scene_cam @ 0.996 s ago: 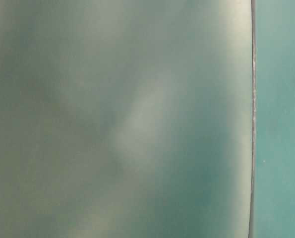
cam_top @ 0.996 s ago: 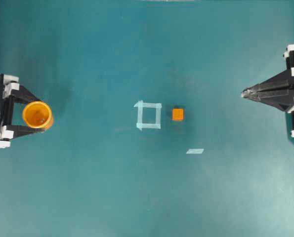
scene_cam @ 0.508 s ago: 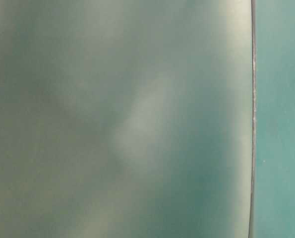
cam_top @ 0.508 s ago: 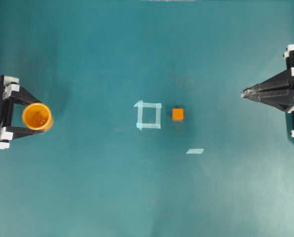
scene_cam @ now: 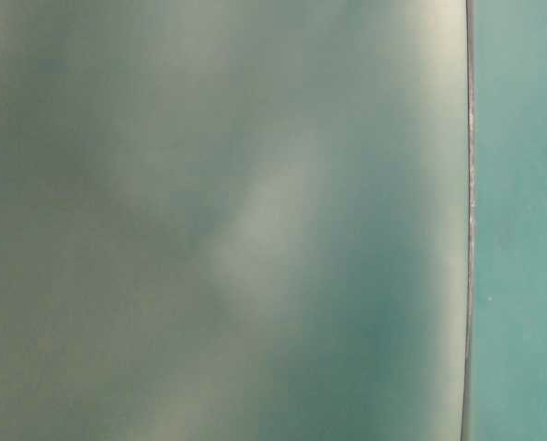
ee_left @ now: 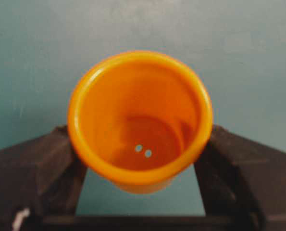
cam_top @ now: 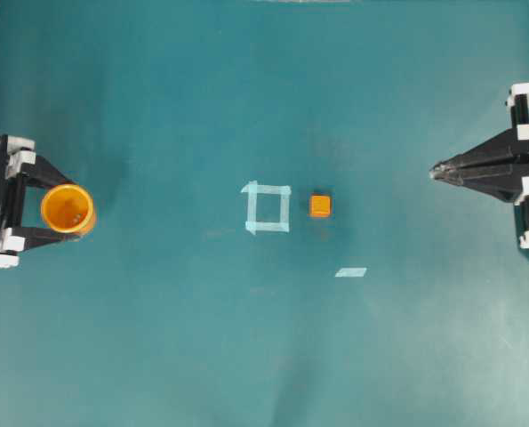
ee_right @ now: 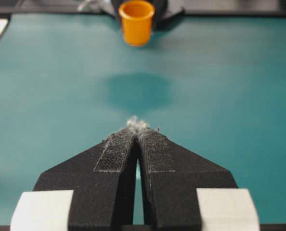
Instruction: Move the cup to the left with left arm.
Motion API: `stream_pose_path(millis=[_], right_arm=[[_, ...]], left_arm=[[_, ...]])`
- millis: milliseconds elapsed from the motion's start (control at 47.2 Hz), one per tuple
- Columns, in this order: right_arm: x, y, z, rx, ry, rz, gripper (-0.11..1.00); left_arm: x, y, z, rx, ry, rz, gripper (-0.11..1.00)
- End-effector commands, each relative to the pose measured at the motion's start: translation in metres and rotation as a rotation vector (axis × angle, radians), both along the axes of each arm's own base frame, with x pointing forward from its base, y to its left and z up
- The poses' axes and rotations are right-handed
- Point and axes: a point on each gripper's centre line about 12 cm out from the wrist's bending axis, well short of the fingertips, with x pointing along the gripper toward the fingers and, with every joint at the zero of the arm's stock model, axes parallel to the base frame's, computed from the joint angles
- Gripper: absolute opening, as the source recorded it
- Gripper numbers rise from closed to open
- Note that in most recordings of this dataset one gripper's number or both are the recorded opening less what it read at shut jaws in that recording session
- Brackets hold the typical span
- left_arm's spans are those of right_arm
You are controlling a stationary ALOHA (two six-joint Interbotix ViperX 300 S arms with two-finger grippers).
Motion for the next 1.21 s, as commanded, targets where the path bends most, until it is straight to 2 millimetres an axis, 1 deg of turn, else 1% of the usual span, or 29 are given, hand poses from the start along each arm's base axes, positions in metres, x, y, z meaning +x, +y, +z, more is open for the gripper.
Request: stream_pose_path(millis=[0,1186], right_arm=[[0.0027,0.0,0.0101,0.001,-0.02,0.0,0.0],[0.0023,0.0,0.0113,0.001,-0.025,0.0,0.0]], left_arm=[[0.0028,0.0006,0.0031,-0.001,-0.012,0.004,0.64],[0.0029,0.0035,0.0031,-0.006,-0.012,0.024,0.64]])
